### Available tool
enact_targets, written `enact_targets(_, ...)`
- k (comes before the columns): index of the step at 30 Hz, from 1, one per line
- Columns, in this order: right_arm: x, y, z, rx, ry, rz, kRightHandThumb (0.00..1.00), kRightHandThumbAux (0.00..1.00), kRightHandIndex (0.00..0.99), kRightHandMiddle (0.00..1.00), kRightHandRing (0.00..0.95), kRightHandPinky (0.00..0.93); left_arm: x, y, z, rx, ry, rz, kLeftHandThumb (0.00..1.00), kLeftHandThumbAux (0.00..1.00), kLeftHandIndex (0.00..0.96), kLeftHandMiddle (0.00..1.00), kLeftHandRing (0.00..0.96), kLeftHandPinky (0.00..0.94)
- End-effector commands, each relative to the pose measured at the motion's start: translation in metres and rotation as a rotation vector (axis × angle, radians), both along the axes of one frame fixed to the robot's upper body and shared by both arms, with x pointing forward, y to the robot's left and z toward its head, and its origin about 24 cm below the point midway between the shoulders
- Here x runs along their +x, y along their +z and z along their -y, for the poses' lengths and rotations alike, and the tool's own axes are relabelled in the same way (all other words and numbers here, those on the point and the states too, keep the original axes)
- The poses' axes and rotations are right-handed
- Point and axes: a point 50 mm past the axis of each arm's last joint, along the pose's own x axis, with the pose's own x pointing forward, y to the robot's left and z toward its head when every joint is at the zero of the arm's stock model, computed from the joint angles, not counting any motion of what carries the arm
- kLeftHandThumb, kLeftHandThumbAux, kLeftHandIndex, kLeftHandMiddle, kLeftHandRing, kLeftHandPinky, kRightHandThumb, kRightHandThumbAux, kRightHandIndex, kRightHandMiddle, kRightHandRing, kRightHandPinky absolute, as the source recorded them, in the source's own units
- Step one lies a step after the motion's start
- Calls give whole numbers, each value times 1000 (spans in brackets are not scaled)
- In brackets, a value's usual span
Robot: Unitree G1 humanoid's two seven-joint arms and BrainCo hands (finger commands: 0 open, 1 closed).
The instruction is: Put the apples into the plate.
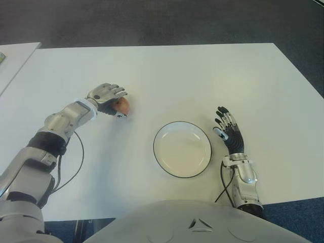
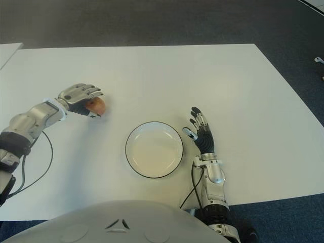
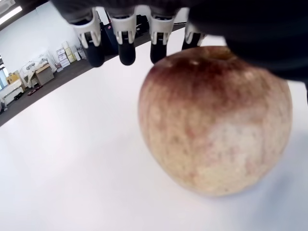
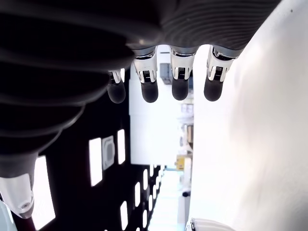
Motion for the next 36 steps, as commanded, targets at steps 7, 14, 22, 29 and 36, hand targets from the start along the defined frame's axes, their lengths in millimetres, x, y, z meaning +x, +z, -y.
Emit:
enact_targets(7,-28,-35,6,-1,-31,-205,89,541,0,3,1,27,-4,-17,2,7,30,-40,230,218,0,0,0,24)
enact_targets(14,-28,-35,8,2,-34,-203,88,543,0,0,0,13,-5,-24,3,2,38,-54,255,217,0,0,0,9)
enact_targets(22,-29,-33,9,31,-61,-186,96,549,0,7,4,42,-8,-39,6,4,57,-71,284,229,0,0,0,17)
enact_targets(29,-29,-32,10,26,-86,-174,110,547,0,13,14,53,-13,-56,2,-9,68,-69,308,238,75,71,61,98)
enact_targets(36,-30,-33,21,33,-91,-159,109,539,0,29,33,78,-14,-64,-6,2,65,-51,630,567,395,579,559,572)
